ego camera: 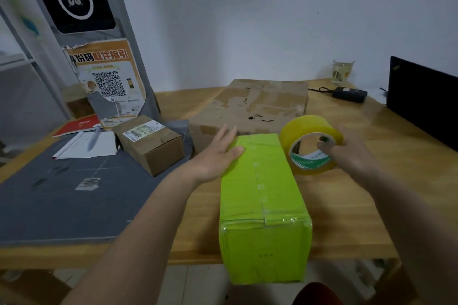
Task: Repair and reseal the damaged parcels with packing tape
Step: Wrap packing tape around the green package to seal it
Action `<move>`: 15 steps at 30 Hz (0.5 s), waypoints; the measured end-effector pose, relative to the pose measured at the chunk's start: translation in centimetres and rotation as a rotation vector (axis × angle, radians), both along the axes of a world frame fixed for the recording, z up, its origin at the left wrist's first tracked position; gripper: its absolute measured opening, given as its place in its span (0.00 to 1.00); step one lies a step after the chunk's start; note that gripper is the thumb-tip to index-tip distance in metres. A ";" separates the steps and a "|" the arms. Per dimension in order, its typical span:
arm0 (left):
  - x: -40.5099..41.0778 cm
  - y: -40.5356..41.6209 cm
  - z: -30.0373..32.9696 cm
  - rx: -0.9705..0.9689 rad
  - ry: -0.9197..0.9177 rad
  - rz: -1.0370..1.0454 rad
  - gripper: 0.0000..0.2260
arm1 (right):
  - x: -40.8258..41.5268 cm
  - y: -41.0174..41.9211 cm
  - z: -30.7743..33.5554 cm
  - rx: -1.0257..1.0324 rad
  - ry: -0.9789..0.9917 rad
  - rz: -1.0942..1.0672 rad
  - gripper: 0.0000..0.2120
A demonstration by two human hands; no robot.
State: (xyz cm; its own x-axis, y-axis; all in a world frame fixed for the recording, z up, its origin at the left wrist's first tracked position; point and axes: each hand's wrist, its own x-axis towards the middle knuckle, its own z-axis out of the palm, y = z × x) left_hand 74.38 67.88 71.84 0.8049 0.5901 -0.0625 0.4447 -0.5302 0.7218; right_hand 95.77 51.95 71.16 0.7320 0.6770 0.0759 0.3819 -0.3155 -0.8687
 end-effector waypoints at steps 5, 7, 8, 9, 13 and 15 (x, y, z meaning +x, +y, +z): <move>2.5 -3.5 2.2 0.553 0.476 -0.131 0.39 | -0.2 0.5 0.2 -0.031 -0.093 -0.037 0.04; 3.8 -5.5 2.5 0.534 0.480 -0.211 0.42 | -0.1 0.3 0.3 -0.035 -0.095 -0.055 0.05; 4.4 -6.2 2.5 0.529 0.475 -0.239 0.43 | 0.0 0.2 0.2 -0.032 -0.096 -0.066 0.05; 4.8 -6.7 2.6 0.530 0.470 -0.253 0.44 | 0.0 0.0 0.2 -0.030 -0.099 -0.075 0.06; 4.6 -7.0 2.1 0.536 0.448 -0.235 0.45 | -0.2 -0.2 0.0 -0.052 -0.112 -0.057 0.08; 3.3 -6.2 2.2 0.513 0.455 -0.186 0.44 | -0.2 -0.1 -0.1 -0.071 -0.115 -0.047 0.08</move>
State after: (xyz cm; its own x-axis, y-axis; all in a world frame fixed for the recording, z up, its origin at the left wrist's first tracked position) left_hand 77.69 61.67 74.03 0.8551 0.4907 -0.1672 0.5120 -0.8498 0.1249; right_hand 95.59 51.90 71.09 0.7524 0.6488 0.1140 0.4608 -0.3948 -0.7949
